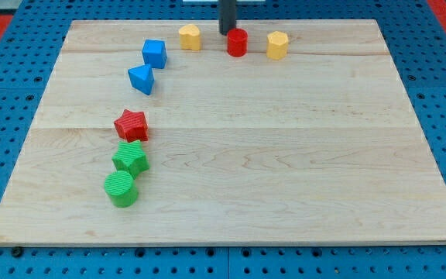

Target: Move red circle to center

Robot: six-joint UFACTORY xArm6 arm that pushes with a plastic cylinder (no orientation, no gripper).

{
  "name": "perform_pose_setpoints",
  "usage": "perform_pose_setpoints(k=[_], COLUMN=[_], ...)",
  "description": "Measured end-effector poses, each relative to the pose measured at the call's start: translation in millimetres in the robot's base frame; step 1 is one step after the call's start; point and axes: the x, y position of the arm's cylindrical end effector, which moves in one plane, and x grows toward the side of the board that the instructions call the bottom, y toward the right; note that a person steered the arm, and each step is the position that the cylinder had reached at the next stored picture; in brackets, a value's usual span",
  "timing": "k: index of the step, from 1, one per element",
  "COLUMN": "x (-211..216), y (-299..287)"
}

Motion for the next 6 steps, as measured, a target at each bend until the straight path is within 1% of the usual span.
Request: perform_pose_setpoints(k=[1,2,3,4,5,6], x=[5.2,29.6,49.6,87.1,89.6,81.0], y=[13.8,-19.7,-22.5,-17.9,-0.5,17.4])
